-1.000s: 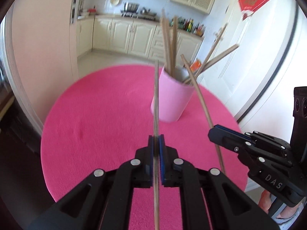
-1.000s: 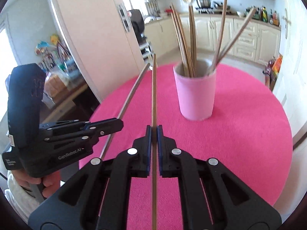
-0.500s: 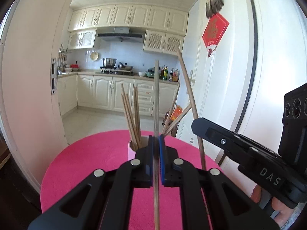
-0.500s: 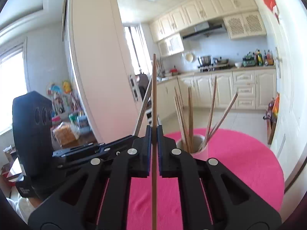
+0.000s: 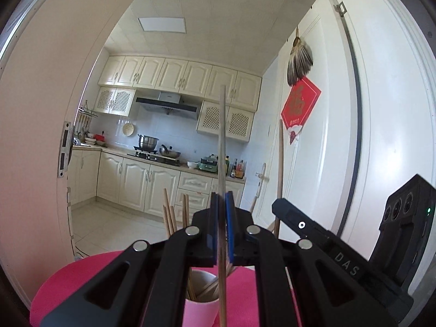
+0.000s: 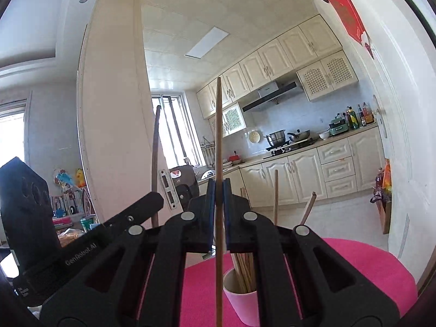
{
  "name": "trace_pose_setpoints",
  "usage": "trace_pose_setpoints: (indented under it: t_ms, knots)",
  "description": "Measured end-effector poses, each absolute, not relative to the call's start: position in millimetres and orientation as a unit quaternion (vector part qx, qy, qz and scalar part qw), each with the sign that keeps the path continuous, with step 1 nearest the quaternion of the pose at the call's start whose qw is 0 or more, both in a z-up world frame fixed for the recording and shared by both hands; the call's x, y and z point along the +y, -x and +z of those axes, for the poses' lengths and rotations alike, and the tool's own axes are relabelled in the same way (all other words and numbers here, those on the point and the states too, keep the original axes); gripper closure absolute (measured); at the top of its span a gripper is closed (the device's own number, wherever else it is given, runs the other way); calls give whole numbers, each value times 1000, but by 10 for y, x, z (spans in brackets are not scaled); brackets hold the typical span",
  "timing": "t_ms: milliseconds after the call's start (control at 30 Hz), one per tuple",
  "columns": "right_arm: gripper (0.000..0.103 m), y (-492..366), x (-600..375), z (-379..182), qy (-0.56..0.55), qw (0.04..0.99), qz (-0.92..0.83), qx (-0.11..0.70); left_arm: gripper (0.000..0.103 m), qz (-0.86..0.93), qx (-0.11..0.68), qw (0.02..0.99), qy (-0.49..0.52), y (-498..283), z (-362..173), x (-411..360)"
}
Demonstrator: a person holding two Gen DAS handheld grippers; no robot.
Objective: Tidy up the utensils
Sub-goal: 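Raise both held chopsticks upright above the pink cup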
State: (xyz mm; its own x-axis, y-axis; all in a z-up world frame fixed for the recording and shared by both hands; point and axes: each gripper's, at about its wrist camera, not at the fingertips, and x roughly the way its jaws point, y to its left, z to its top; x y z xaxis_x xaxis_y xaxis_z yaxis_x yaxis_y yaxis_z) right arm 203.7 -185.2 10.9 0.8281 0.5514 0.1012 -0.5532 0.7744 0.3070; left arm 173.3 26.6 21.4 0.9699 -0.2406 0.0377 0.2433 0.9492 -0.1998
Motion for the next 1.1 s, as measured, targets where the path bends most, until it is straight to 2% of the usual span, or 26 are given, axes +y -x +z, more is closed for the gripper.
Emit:
trace_pose_setpoints:
  t_ms: [433, 867, 1100]
  knots:
    - [97, -2452, -1666, -65, -164, 944, 284, -22, 97, -70, -64, 988, 119, -2307, 16, 314]
    - [97, -2564, -1642, -230, -147, 945, 292, -13, 97, -67, -35, 990, 121, -2590, -244, 337]
    - [97, -2522, -1655, -257, -137, 947, 290, -9, 97, -70, 6, 991, 112, -2694, -327, 329]
